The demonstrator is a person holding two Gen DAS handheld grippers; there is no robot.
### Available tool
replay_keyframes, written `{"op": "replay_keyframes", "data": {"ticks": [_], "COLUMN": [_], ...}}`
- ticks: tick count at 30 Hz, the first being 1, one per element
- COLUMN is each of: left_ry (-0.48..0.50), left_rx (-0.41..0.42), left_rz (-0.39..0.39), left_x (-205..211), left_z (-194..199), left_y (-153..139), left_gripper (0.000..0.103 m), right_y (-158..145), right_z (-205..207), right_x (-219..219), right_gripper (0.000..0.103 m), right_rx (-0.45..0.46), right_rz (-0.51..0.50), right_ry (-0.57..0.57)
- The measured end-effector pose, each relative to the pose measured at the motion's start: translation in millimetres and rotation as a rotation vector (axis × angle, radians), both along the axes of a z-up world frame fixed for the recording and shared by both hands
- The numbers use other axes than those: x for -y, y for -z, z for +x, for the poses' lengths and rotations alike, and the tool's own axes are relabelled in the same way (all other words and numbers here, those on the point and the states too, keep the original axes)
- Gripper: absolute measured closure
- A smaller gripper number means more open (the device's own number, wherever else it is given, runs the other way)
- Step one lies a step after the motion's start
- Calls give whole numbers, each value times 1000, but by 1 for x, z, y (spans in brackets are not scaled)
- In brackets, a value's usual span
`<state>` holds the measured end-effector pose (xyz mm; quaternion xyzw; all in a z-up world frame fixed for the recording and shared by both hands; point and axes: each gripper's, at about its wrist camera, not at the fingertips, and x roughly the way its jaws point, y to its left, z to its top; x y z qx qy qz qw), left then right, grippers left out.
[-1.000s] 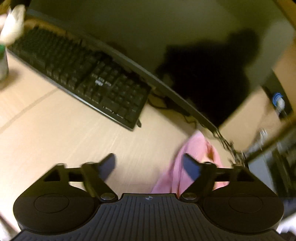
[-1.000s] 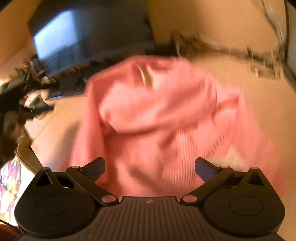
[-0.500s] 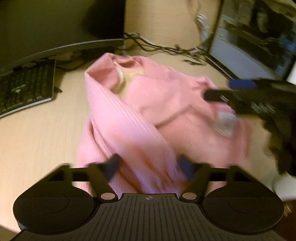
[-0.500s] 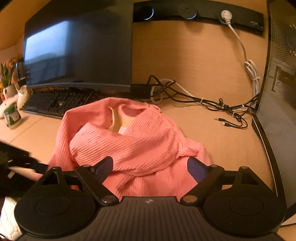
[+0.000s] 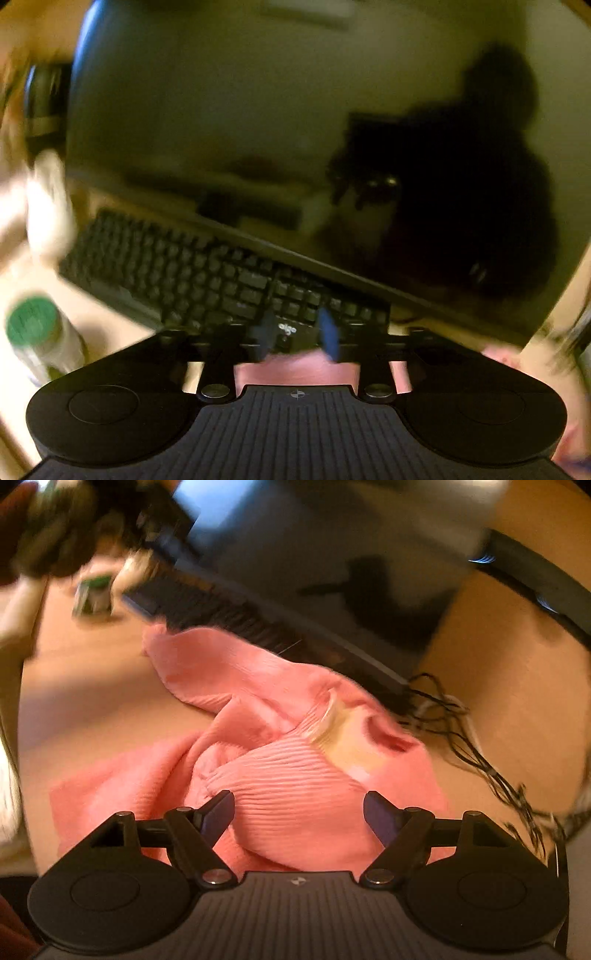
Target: Fold clothes
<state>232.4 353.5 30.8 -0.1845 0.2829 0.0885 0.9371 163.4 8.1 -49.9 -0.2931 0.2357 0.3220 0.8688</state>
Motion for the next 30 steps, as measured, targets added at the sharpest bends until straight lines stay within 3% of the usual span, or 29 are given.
{"op": "replay_keyframes", "data": {"ticks": [2,3,4,6,9,11,14,17,18,19,21,22,28,30], "left_ry": [18,43,71,125,193,252,357,457,480,502,539,553,632,651], "left_rx": [28,37,41,40,17,4,-19,-47,-64,-80,-120,-138,-209,-215], "left_rz": [-76,-103,-131,-180,-213,-196,-154,-159,-168,-176,-187,-187,-168,-163], "left_x": [-7,-5,-2,6,21,37,66,96,105,115,133,140,172,180], "left_z": [-11,-15,-17,-21,-20,-17,-12,-11,-10,-9,-7,-6,-10,-12], "left_y": [5,8,12,20,31,36,42,49,53,57,66,71,89,93], "left_gripper": [39,28,24,18,14,11,8,6,6,5,5,5,5,5], "right_y": [12,14,14,10,-22,-50,-89,-112,-116,-118,-115,-110,-56,-45], "right_z": [5,7,9,14,35,59,104,135,141,141,129,122,91,82], "right_x": [-13,-15,-17,-17,6,29,70,108,119,128,137,138,139,129], "right_gripper": [25,31,59,92,97,97,97,91,80,60,29,27,28,38], "right_rx": [10,6,0,-5,101,185,314,364,366,351,292,258,-40,-89], "right_rz": [-71,-87,-97,-117,-118,-114,-94,-15,22,70,176,203,265,261], "right_ry": [-37,-47,-56,-56,25,138,396,662,732,765,740,705,560,492]}}
